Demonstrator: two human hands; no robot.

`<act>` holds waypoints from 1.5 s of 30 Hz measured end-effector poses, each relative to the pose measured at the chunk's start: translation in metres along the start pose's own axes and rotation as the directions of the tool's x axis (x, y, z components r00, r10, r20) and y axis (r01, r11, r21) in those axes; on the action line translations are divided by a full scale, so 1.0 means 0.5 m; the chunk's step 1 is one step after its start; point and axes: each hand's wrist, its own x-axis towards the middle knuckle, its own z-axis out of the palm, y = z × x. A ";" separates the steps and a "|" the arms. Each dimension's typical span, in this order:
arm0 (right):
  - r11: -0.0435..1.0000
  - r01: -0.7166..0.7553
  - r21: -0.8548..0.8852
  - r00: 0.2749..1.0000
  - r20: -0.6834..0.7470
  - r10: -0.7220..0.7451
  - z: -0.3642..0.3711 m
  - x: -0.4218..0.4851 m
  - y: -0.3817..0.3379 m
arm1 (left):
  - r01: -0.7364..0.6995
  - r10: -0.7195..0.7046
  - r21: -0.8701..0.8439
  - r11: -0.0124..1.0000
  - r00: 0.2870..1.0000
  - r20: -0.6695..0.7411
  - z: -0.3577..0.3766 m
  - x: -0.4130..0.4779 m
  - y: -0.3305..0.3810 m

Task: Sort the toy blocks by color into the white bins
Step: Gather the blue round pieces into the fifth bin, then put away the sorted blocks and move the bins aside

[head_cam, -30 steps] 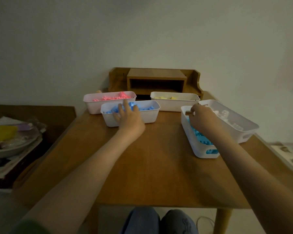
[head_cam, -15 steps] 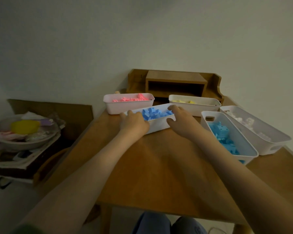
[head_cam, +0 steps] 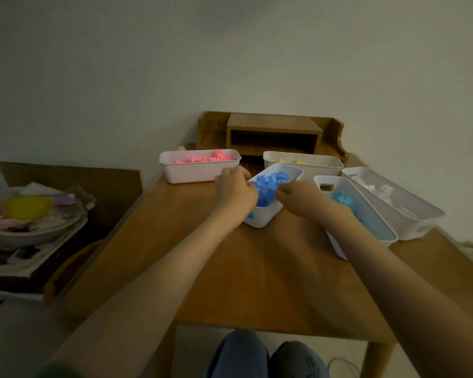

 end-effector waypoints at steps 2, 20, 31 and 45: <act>0.999 0.034 0.019 0.999 -0.017 -0.034 0.008 -0.005 0.010 | 0.115 -0.116 0.040 0.993 0.993 0.030 -0.005 0.005 -0.011; 0.920 0.169 0.353 0.958 -0.278 -0.069 0.030 0.088 -0.203 | 0.153 -0.113 0.404 0.902 0.986 -0.121 -0.128 0.097 -0.163; 0.872 0.111 0.477 0.991 -0.121 -0.059 0.069 0.219 -0.269 | 0.259 -0.268 0.447 0.856 0.962 -0.044 -0.149 0.227 -0.255; 0.891 0.131 0.436 0.960 -0.280 -0.004 0.045 0.242 -0.275 | 0.047 -0.061 0.402 0.914 0.998 0.022 -0.107 0.193 -0.222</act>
